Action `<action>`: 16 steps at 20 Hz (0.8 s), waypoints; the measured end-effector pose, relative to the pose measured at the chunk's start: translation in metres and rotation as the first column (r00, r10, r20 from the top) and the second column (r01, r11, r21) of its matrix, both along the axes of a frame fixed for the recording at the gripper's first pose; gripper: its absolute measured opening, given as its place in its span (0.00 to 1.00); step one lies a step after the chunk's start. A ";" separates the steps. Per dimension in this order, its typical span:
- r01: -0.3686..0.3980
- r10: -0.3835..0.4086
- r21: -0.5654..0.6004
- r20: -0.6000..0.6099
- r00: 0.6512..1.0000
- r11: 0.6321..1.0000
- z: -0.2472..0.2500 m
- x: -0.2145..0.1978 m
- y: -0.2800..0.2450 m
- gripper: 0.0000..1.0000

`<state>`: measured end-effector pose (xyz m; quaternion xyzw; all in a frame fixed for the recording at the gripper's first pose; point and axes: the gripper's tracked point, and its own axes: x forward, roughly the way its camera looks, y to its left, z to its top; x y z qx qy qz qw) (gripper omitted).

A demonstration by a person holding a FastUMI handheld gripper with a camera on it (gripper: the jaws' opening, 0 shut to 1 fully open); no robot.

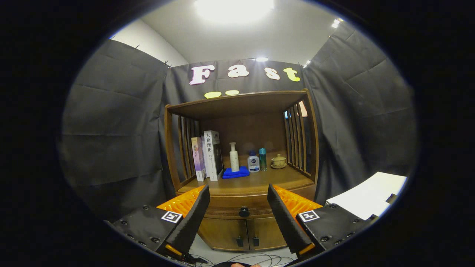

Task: Pull open the drawer, take out the items inside it, and place them on the countertop above the cabinet.

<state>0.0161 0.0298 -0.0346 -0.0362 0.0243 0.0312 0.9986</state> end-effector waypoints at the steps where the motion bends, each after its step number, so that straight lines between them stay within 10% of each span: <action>1: 0.005 -0.005 -0.001 -0.002 1.000 1.000 -0.002 0.001 -0.002 0.98; 16: 0.008 -0.004 0.026 -0.147 0.989 1.000 -0.090 0.092 0.000 0.98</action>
